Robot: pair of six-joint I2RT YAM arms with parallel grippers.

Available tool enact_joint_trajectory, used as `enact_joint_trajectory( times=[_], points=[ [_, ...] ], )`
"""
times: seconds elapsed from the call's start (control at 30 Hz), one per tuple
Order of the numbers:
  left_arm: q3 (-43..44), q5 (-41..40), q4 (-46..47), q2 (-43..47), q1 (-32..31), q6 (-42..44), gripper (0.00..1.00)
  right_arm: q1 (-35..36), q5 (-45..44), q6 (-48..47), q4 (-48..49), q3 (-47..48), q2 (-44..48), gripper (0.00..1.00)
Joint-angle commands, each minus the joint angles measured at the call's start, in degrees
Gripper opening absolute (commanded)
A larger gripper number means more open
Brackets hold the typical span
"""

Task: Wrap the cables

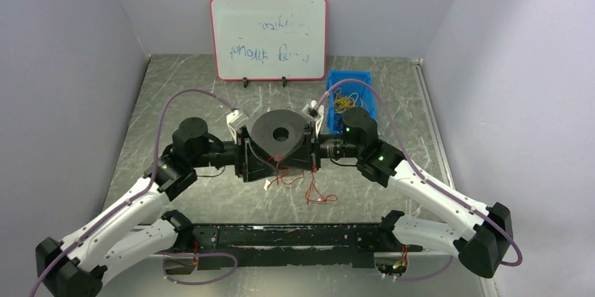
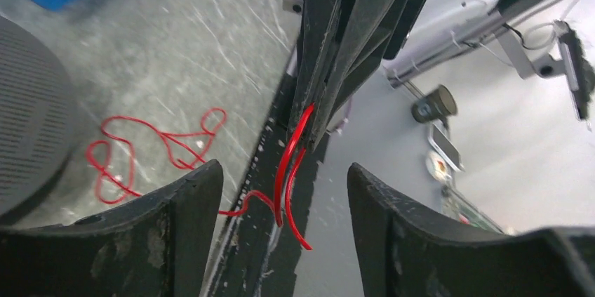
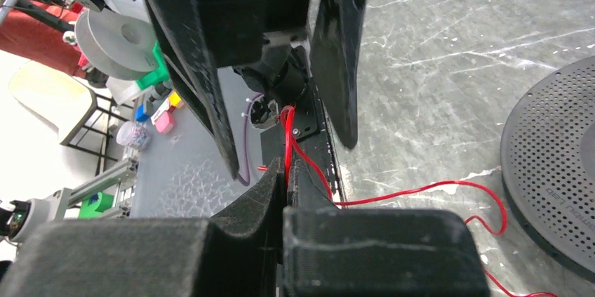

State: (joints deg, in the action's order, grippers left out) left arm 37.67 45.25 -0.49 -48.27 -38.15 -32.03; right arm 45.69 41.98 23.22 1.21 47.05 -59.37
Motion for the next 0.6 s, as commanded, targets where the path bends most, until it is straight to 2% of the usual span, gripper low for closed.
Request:
enact_joint_trajectory(
  times=[0.0, 0.13, 0.3, 0.5, 0.57],
  points=[
    [4.9, -11.7, -10.4, 4.5, -0.3, 8.7, 0.72, 0.3, -1.4, -2.8, -6.6, 4.1, 1.0, 0.0],
    [6.2, -9.8, -10.6, 4.3, -0.3, 10.4, 0.72, 0.3, 1.0, -1.1, -5.9, 4.2, 0.9, 0.0],
    [7.3, -4.1, -9.9, 1.4, -0.3, 13.2, 0.64, 0.3, 4.4, 1.0, -5.7, 5.1, 1.0, 0.0],
    [6.9, 0.9, -7.5, 0.6, -0.3, 13.6, 0.52, 0.3, 5.8, 1.5, -6.9, 5.8, 1.2, 0.0],
    [6.9, 1.9, -6.8, 0.3, -0.3, 13.6, 0.41, 0.3, 5.7, 1.0, -7.7, 5.9, 1.0, 0.0]
  ],
)
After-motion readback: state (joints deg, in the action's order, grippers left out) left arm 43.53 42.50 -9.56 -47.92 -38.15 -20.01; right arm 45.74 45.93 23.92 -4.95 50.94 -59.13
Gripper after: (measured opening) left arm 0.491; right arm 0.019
